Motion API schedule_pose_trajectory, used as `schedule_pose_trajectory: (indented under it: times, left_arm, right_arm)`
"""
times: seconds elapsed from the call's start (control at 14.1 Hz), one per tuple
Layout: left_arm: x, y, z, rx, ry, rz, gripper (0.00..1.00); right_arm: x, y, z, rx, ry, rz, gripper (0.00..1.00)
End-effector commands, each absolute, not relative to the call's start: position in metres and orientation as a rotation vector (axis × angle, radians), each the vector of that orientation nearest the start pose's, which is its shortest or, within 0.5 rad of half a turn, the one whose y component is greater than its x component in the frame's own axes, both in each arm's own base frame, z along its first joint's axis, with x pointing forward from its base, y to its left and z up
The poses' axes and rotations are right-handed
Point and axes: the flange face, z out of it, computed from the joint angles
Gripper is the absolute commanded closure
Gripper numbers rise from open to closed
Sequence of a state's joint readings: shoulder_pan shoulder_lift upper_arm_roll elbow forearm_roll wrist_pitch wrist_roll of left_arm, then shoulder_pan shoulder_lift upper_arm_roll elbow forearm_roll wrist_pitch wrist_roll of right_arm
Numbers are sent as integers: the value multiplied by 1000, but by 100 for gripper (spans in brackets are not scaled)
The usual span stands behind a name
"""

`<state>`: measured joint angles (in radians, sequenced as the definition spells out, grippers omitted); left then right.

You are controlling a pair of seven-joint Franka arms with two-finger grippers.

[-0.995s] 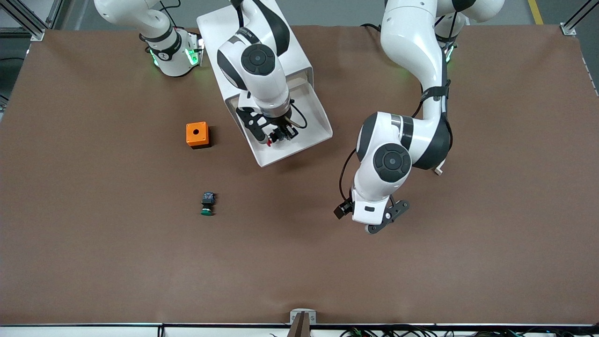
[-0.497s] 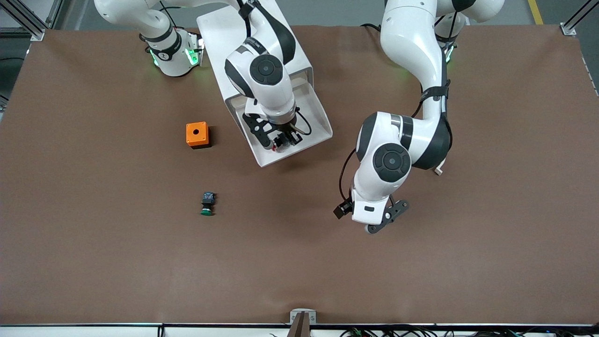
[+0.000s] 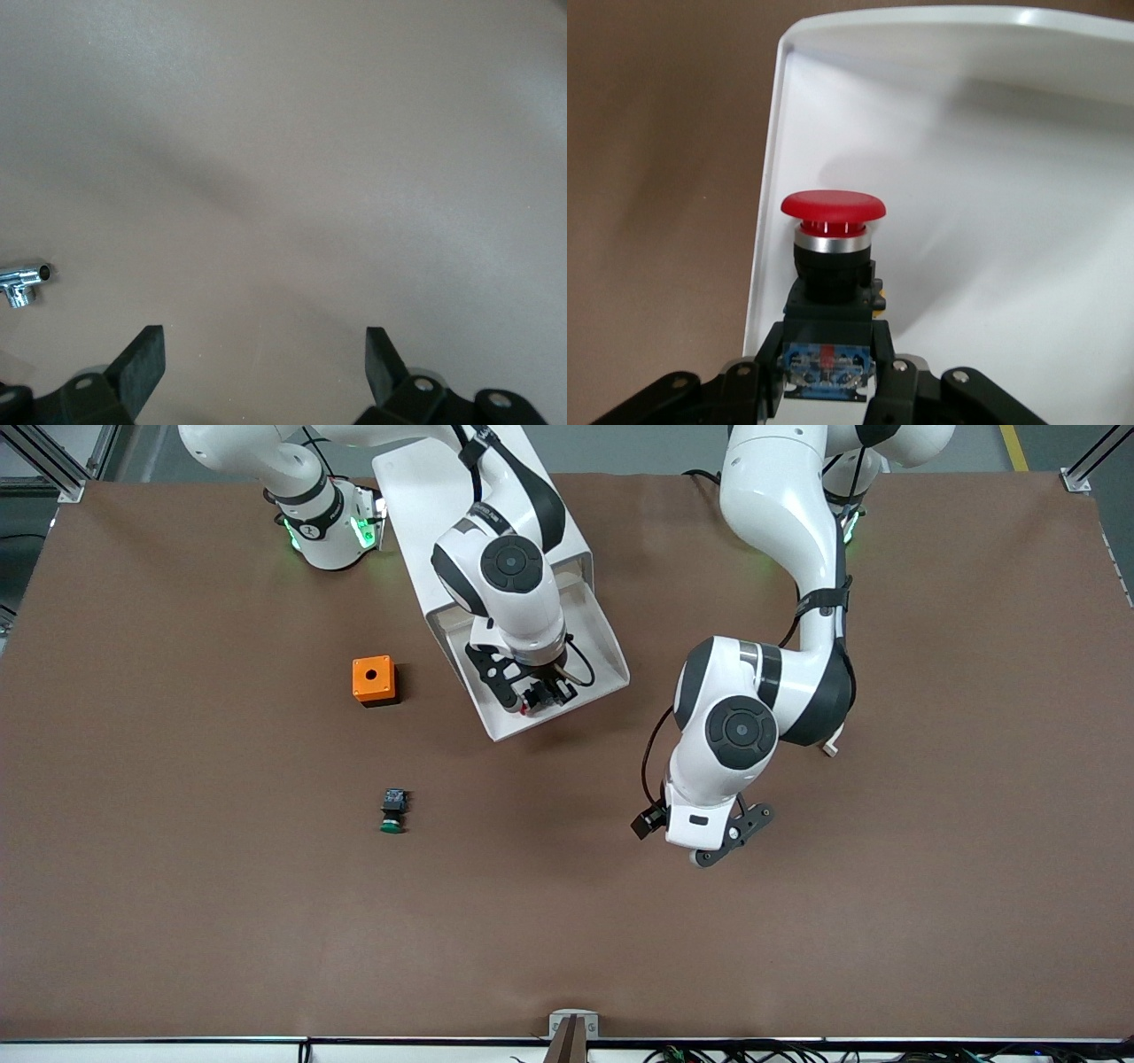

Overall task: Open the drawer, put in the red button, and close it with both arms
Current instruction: 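Open the right gripper to release the red button in the drawer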

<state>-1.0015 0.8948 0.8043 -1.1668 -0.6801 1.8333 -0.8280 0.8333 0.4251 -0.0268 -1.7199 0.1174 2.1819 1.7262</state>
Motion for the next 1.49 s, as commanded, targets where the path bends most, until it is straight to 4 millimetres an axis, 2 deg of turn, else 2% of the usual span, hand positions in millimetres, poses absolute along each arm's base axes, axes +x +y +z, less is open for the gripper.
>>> schedule_pose_trajectory:
  times: [0.0,0.07,0.14,0.21,0.85,1.14,1.42]
  left_arm:
    - [649,-375,351,-3055,-912,21,1]
    - [649,-374,351,-3052,-918,22,1]
    - [649,-374,351,-3054,-915,21,1]
    - [650,-374,351,-3055,-915,19,1]
    - [648,-377,348,-3059,-907,34,1]
    - [647,-378,348,-3058,-906,35,1]
    - [644,-384,344,-3064,-892,51,1]
  right_arm:
    - [456,490,345,-2695,1478,125,97]
    - [456,490,346,-2693,1478,126,84]
    - [456,490,346,-2695,1478,125,37]
    - [455,491,346,-2699,1475,124,0]
    - [469,489,364,-2675,1456,108,0]
    - [487,473,376,-2718,1408,113,0]
    - [507,449,382,-2798,1294,122,0]
